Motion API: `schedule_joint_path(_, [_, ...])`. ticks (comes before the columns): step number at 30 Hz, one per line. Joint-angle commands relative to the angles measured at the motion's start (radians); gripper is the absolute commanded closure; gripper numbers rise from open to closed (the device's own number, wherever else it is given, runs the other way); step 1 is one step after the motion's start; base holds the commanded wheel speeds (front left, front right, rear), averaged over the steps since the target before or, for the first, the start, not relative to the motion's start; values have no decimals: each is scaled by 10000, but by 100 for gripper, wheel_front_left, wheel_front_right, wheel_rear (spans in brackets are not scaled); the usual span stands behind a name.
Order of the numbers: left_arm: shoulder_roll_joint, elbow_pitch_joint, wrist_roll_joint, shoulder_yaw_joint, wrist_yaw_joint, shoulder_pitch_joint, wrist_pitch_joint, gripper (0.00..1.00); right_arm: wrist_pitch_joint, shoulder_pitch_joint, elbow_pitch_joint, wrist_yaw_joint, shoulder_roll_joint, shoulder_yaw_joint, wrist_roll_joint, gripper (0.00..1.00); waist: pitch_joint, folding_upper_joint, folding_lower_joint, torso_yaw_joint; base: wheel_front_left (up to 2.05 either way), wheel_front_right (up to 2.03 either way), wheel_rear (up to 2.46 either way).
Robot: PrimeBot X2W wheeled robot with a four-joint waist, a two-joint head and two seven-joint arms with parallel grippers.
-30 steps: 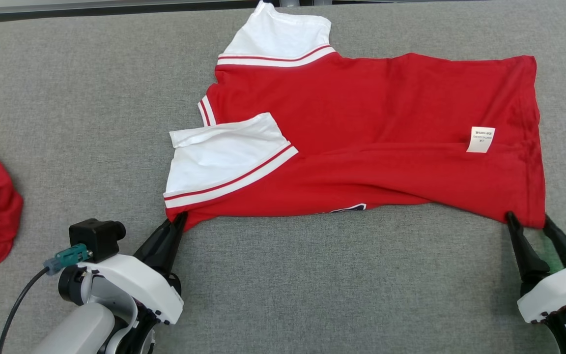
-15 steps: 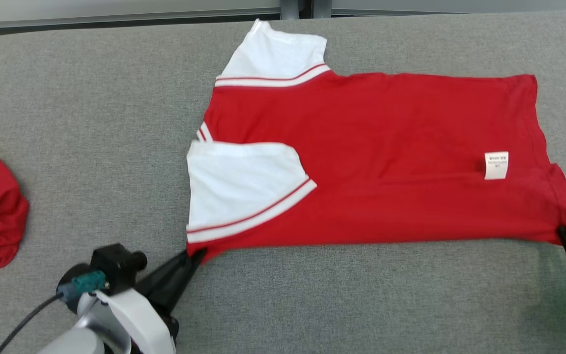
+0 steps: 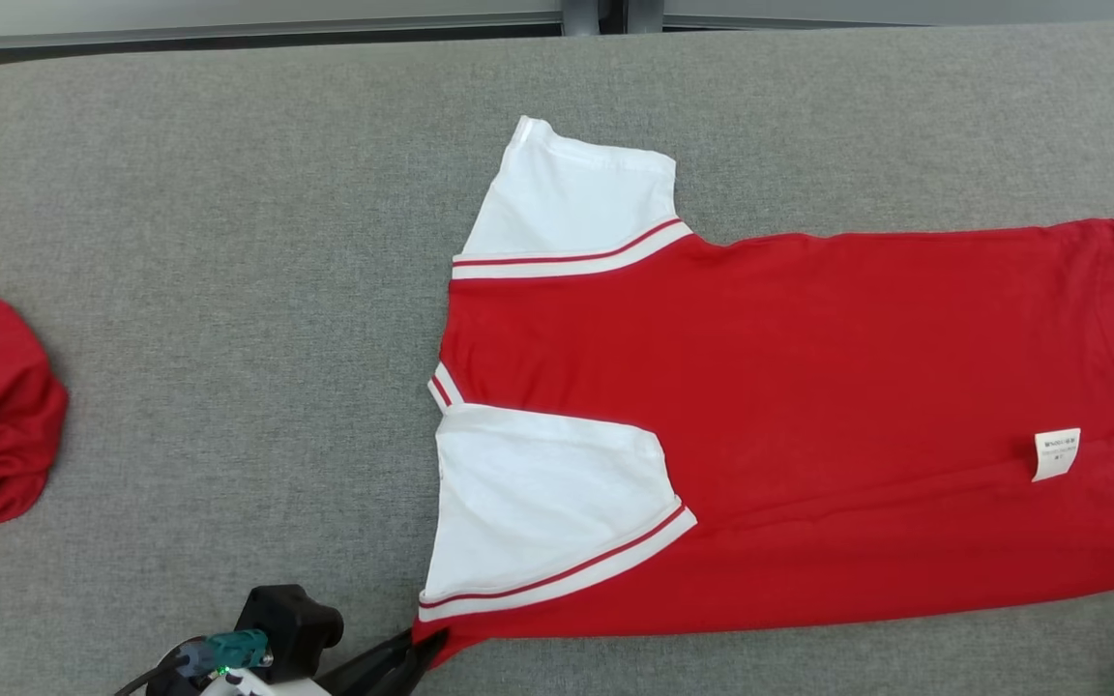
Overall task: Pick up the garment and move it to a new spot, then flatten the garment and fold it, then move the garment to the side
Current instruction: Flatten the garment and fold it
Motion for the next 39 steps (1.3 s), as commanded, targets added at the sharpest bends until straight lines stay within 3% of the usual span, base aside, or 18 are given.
schedule_joint_path(1, [32, 71, -114, 39, 132, 54, 36, 100, 132, 125, 41, -32, 126, -183, 11, 100, -44, -1, 0, 32, 0, 0, 0])
schedule_joint_path(2, [-18, 89, -163, 30, 152, 85, 91, 100, 183, 143, 20, -32, 231, -299, -21, 76, -72, -1, 0, 45, 0, 0, 0])
schedule_joint_path(3, [-50, 100, -183, 4, 174, 90, 88, 98, 224, 153, 28, -32, 339, -461, -113, 26, -108, -1, 0, 62, 0, 0, 0])
schedule_joint_path(4, [-80, 121, -231, -9, 190, 102, 128, 77, 281, 177, 11, -32, 380, -569, -303, 0, -146, -1, 0, 74, 0, 0, 0])
schedule_joint_path(5, [-93, 146, -249, -25, 207, 110, 168, 54, 290, 181, -62, -32, 429, -707, -482, 0, -184, -1, 0, 84, 0, 0, 0])
schedule_joint_path(6, [-105, 181, -244, -52, 231, 114, 200, 11, 370, 216, -178, -28, 531, -784, -619, 0, -229, -1, 0, 97, 0, 0, 0])
schedule_joint_path(7, [-127, 198, -250, -66, 292, 130, 249, 0, 457, 276, -303, -28, 636, -865, -718, 0, -291, -1, 0, 111, 0, 0, 0])
schedule_joint_path(14, [173, -103, -310, 129, 878, 388, 350, 0, 88, 154, -1737, -26, 1123, -1623, -2015, 0, -664, -1, 0, 110, 0, 0, 0])
schedule_joint_path(18, [619, -716, -449, 866, 1290, 99, 115, 0, -1162, -283, -2375, -28, 1621, -1096, -2682, 0, -738, -1, 0, 137, 0, 0, 0])
schedule_joint_path(22, [1009, -1034, -367, 1776, 1396, -818, -39, 0, -2177, -931, -2425, -28, 1982, -411, -3028, 0, -600, -1, 0, 173, 0, 0, 0])
schedule_joint_path(26, [618, -401, -724, 2342, 881, -2474, 295, 0, -2745, -1765, -1958, -28, 2177, 379, -3257, 0, -200, -1, 0, 67, 0, 0, 0])
schedule_joint_path(34, [-549, 2538, -1140, 2257, -1207, -7087, 2369, 0, -3484, -3756, -828, -28, 2109, 1602, -3276, 0, 1098, -1, 0, -606, 0, 0, 0])
schedule_joint_path(39, [-1058, 4104, -842, 1795, -1804, -9063, 3574, 0, -3789, -4336, -492, -28, 2173, 1771, -3358, 0, 1717, -1, 0, -1005, 0, 0, 0])
